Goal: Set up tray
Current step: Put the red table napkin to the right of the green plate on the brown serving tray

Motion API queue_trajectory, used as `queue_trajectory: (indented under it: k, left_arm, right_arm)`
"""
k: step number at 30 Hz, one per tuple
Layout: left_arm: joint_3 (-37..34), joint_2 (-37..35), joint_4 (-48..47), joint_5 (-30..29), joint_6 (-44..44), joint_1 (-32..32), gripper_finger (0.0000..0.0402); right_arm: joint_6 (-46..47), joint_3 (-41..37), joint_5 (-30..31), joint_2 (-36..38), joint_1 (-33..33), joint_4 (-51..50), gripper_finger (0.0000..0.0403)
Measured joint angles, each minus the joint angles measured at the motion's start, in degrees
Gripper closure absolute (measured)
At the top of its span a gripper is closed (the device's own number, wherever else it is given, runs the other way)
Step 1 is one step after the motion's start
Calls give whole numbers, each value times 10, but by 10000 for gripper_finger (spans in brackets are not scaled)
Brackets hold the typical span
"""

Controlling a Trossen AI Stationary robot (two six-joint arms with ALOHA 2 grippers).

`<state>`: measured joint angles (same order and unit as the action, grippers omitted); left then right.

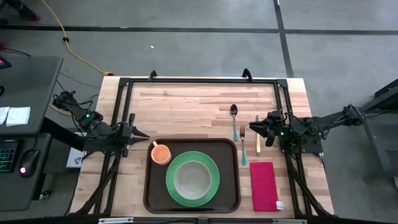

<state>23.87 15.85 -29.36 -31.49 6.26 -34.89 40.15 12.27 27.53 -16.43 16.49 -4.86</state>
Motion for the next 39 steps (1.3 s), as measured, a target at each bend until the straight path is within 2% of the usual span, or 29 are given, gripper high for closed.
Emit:
queue_trajectory:
  k: [6,15,29,36,39]
  left_arm:
    - [-29,-46,21,3,-4,0,330]
    - [-63,-158,20,3,-28,0,330]
    - [-64,-154,9,17,-30,0,330]
    - [-75,-155,36,114,-25,0,330]
    - [-88,-155,41,131,-14,0,330]
  right_arm:
    - [1,0,0,0,0,0,320]
    - [10,0,0,0,0,0,320]
    - [12,0,11,0,0,0,320]
    - [14,0,4,0,0,0,320]
    - [14,0,0,0,0,0,320]
